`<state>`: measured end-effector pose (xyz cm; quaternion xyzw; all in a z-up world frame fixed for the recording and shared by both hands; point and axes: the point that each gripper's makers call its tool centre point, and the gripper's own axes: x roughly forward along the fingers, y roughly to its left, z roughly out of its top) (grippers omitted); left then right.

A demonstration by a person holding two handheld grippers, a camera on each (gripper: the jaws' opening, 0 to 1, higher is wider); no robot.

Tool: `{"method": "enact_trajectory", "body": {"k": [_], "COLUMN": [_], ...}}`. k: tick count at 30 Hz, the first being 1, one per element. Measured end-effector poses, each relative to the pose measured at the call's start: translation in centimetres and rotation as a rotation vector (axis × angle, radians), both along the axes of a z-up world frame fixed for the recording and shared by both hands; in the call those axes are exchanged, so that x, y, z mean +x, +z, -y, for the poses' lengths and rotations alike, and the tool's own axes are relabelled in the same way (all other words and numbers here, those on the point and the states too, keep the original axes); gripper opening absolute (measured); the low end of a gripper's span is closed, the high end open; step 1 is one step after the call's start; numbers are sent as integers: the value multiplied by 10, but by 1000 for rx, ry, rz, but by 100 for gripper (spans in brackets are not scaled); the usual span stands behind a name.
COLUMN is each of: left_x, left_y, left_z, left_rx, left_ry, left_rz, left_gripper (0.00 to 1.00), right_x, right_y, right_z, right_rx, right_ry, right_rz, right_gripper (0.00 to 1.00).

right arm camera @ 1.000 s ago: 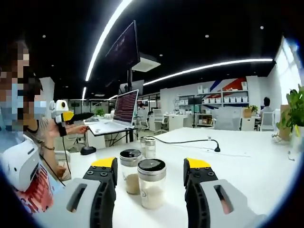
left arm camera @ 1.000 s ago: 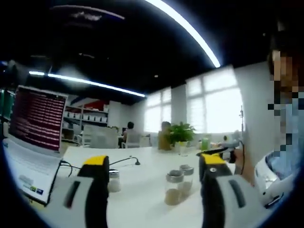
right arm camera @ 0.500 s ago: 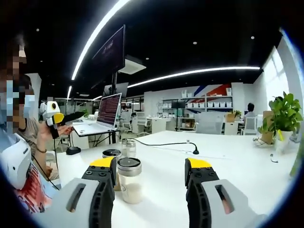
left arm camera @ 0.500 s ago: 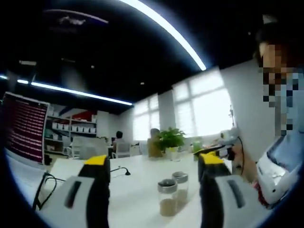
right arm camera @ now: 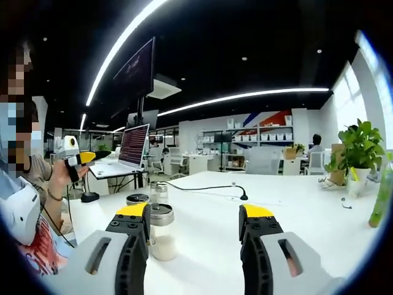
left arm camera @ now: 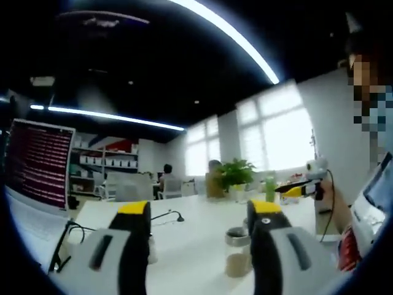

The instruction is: Rotate the seasoning bottle until the label or dispensing opening points toward the visible target arrow and the bottle remains upright within the marked orientation range

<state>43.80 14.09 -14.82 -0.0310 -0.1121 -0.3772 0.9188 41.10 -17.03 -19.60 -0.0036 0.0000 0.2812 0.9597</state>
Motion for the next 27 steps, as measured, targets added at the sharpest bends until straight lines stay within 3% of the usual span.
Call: {"method": "enact_trajectory", "body": {"k": [3,8,13,16,24,27], "left_x": [15,34,43,48,78,96], "left_y": [1,0,3,3,-12,-24], "left_z": [-1,1,6,12,20,16], "left_rx": [-22,-34,-9,-2,20,42], "left_ry": [0,-8,3,-12,-20,24], "left_rz": [-31,-47,1,1,-42,-57], "left_gripper": [75,75,79,79,77,73], "right_x": [-2,-2,-1,-2,-3,-3], "right_y": [-1,2,1,0,1,0], "right_z": [5,11,13,12,10,9], "right_rx": [1,10,13,13,7,12], "right_ry": [-18,-34,-39,-37,-30,-25], "right_rz": [-3,4,0,-6,-1,-5], "right_gripper": [60,60,60,60,60,60]}}
